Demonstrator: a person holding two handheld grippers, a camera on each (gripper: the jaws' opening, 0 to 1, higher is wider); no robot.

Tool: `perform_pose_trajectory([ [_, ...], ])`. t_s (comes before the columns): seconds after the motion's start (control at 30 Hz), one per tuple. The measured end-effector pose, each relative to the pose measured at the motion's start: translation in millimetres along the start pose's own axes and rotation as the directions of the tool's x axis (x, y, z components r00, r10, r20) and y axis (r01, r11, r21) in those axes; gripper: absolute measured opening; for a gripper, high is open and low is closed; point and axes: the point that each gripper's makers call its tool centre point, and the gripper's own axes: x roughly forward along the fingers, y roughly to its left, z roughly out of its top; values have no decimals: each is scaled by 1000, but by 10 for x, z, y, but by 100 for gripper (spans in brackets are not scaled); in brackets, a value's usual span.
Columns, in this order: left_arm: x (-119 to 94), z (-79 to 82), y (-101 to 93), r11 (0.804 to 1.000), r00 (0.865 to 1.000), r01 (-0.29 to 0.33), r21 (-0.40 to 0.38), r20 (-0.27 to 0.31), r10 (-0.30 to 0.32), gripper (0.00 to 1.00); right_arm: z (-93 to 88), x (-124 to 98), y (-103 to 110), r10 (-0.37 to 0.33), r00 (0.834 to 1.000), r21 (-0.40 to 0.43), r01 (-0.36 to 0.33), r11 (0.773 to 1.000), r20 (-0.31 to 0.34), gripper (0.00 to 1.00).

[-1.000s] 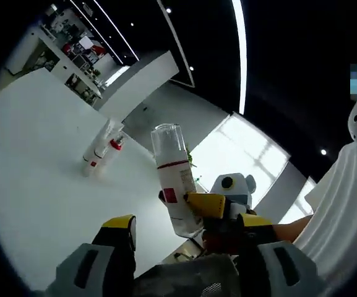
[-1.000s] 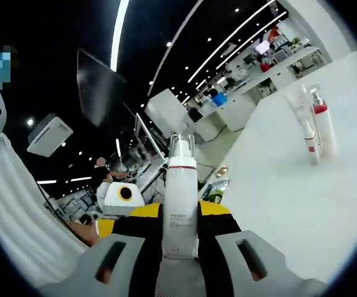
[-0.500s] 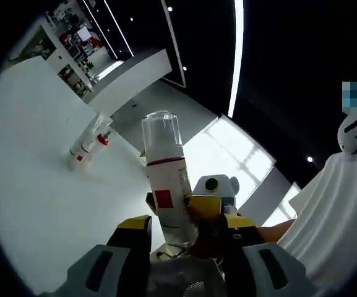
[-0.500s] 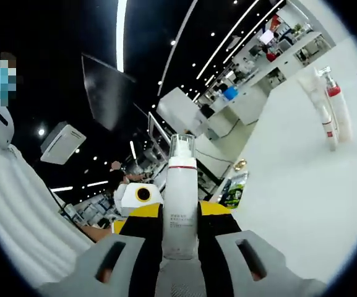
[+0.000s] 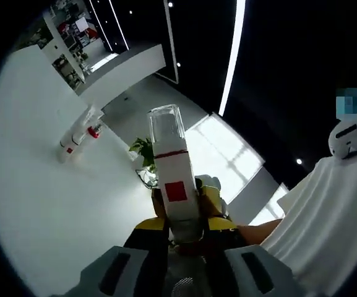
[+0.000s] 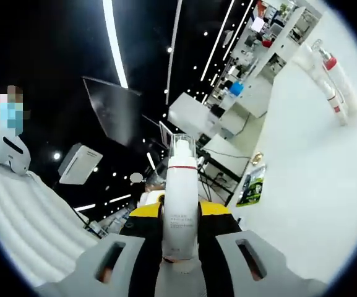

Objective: Arrange the skincare products in the storage area until every visible bottle or jar stands upright without overlapping.

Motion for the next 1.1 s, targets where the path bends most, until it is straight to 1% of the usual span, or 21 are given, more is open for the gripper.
perform_pose_trajectory([
  [0.03, -8, -3, 0, 1000, 1000, -3, 3, -7, 3, 20, -17, 9, 13, 0, 1000, -13, 0, 1000, -11, 19],
  [0.1, -20, -17, 74, 997, 998, -58, 57, -13, 59, 20, -47, -3, -80, -52, 998, -84, 48, 995, -39, 20],
  [0.17, -7, -46, 101, 994, 996, -78, 73, -24, 80, 19, -57, -4, -106, -63, 997, -99, 57, 993, -52, 20],
  [0.27, -18, -62, 214, 984, 988, -147, 103, -36, 151, 19, -91, 5, -201, -137, 987, -158, 123, 980, -82, 21],
  [0.33, -50, -50, 285, 971, 978, -198, 136, -33, 204, 18, -101, 12, -254, -184, 978, -205, 162, 965, -94, 22],
  [0.37, -78, -56, 337, 963, 969, -236, 133, -36, 243, 18, -107, 9, -305, -224, 969, -216, 199, 956, -99, 22],
  [0.4, -82, -58, 368, 957, 964, -255, 138, -35, 262, 18, -104, 8, -335, -249, 964, -230, 221, 948, -98, 22],
  [0.43, -98, -44, 414, 945, 955, -286, 160, -28, 294, 18, -86, 1, -369, -278, 956, -273, 244, 930, -92, 22],
  [0.5, -109, -87, 470, 931, 943, -314, 183, -49, 328, 18, -120, 1, -395, -312, 943, -328, 260, 908, -119, 22],
  [0.53, -103, -95, 485, 924, 938, -328, 195, -51, 343, 18, -127, 8, -404, -322, 939, -339, 265, 902, -123, 22],
  [0.57, -120, -112, 529, 910, 925, -354, 218, -61, 375, 18, -129, 3, -430, -337, 933, -346, 277, 896, -126, 22],
  [0.6, -126, -117, 544, 904, 921, -362, 225, -64, 385, 18, -118, 2, -442, -347, 930, -352, 286, 891, -121, 21],
  [0.63, -147, -173, 591, 895, 907, -381, 231, -93, 410, 18, -67, -5, -440, -344, 934, -350, 291, 890, -99, 21],
  [0.67, -143, -193, 607, 892, 902, -387, 235, -103, 419, 18, -40, -10, -441, -345, 934, -339, 298, 893, -88, 21],
  [0.73, -158, -216, 658, 868, 882, -415, 272, -114, 457, 18, 30, -36, -461, -353, 933, -310, 318, 896, -64, 20],
  [0.8, -174, -272, 713, 848, 860, -433, 306, -142, 491, 18, 58, -72, -511, -377, 924, -307, 343, 888, -60, 19],
  [0.83, -178, -293, 729, 841, 851, -439, 317, -152, 502, 18, 53, -80, -524, -387, 920, -307, 350, 885, -66, 19],
  [0.9, -188, -329, 768, 817, 830, -451, 359, -168, 532, 18, 27, -94, -547, -400, 913, -309, 360, 880, -77, 20],
  [0.93, -170, -360, 758, 821, 829, -447, 357, -181, 530, 18, -1, -97, -566, -411, 908, -306, 369, 878, -84, 20],
  [1.0, -164, -378, 756, 808, 820, -441, 391, -190, 540, 18, -28, -103, -588, -422, 903, -304, 380, 874, -86, 20],
  [1.1, -174, -378, 756, 810, 818, -445, 382, -193, 541, 18, -30, -127, -584, -424, 901, -296, 384, 875, -85, 19],
])
